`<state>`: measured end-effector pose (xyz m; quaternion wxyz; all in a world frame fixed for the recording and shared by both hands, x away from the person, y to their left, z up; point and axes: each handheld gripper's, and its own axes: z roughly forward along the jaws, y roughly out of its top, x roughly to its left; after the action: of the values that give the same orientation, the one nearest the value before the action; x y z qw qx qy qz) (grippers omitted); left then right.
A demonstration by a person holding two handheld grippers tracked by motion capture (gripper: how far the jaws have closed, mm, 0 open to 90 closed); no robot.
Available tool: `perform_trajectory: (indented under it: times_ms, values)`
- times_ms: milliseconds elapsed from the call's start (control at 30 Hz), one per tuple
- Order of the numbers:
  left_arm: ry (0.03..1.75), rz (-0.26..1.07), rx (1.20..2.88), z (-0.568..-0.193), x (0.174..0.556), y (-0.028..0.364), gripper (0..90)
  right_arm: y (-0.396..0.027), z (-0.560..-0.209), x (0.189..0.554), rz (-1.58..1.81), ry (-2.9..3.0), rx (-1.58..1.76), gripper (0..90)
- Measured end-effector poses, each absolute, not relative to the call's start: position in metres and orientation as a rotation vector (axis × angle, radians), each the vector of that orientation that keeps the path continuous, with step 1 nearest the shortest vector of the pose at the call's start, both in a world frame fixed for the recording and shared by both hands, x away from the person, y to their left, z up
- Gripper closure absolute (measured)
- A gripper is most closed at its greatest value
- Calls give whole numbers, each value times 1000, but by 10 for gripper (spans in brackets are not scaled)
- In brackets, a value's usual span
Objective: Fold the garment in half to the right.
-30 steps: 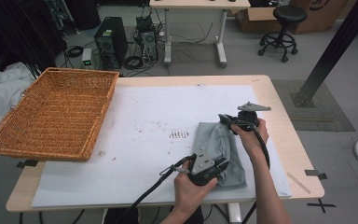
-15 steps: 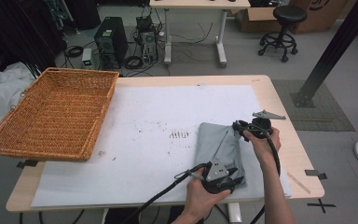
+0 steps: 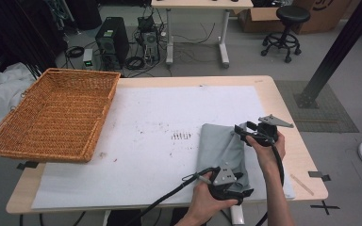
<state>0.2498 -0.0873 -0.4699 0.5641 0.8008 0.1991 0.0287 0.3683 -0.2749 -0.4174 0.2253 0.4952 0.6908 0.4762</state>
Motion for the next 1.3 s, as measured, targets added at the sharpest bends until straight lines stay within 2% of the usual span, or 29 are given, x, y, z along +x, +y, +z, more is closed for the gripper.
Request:
perform_trajectory:
  times_ms: [67, 267, 400, 500, 700, 833, 1000, 1133, 1300]
  values:
    - [470, 56, 1879, -470, 249, -86, 364, -278, -421, 367, 1155, 1946, 1377, 411]
    - [471, 38, 1850, -466, 247, -77, 337, -295, -437, 360, 1035, 1931, 1463, 401]
    - [478, 51, 1790, -450, 248, -54, 323, -306, -449, 358, 1047, 1898, 1557, 352]
    - [525, 92, 1682, -430, 258, -18, 310, -311, -447, 355, 1144, 1829, 1632, 342]
    - [637, 239, 1636, -418, 289, 35, 324, -308, -435, 353, 1243, 1815, 1615, 265]
    - [698, 266, 1614, -418, 301, 58, 325, -306, -426, 353, 1252, 1809, 1612, 234]
    - [701, 296, 1602, -411, 306, 78, 324, -302, -418, 351, 1323, 1791, 1563, 119]
    - [726, 313, 1582, -403, 311, 97, 264, -296, -408, 348, 1386, 1776, 1497, 12]
    - [757, 343, 1591, -399, 320, 110, 118, -288, -398, 346, 1421, 1787, 1373, 0]
